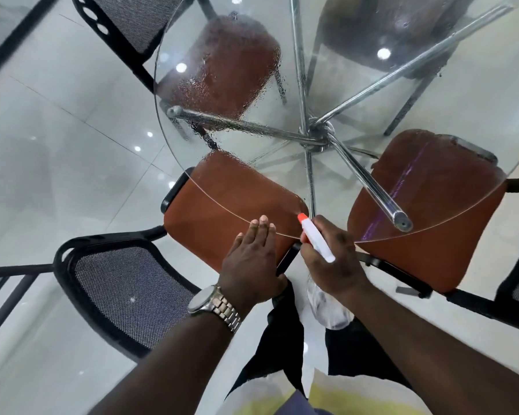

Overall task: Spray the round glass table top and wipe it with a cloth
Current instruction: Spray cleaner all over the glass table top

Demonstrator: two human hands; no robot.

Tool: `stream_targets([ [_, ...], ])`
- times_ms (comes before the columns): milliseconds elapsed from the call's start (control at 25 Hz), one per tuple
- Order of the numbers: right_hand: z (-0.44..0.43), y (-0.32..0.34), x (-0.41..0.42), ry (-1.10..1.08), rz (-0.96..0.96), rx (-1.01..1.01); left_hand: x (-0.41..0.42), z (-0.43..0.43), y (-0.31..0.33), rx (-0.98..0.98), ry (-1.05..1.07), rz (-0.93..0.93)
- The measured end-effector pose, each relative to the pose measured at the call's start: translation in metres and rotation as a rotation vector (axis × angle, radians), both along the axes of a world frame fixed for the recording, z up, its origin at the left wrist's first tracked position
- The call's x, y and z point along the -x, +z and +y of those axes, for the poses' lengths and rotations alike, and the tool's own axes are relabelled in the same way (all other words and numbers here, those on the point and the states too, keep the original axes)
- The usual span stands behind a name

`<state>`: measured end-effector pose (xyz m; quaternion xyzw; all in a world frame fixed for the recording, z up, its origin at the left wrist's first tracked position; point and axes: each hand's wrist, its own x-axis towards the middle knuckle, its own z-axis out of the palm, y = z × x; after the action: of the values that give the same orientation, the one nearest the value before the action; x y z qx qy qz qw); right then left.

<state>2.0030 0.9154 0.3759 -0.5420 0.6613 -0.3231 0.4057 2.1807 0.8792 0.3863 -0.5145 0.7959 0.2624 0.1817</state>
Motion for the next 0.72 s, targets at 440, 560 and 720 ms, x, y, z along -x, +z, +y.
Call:
stream_targets([
  [440,0.018,0.005,0.022,-0.214,-0.035,-0.063,0.007,-0.012,0.007,-0.001,-0.038,0.065],
  [560,0.032,0.009,0.045,-0.27,-0.024,-0.083,0.023,-0.013,0.006,0.041,-0.102,0.128],
  [720,0.044,0.009,0.07,-0.368,0.008,-0.085,0.047,-0.012,-0.001,0.027,-0.18,0.102],
])
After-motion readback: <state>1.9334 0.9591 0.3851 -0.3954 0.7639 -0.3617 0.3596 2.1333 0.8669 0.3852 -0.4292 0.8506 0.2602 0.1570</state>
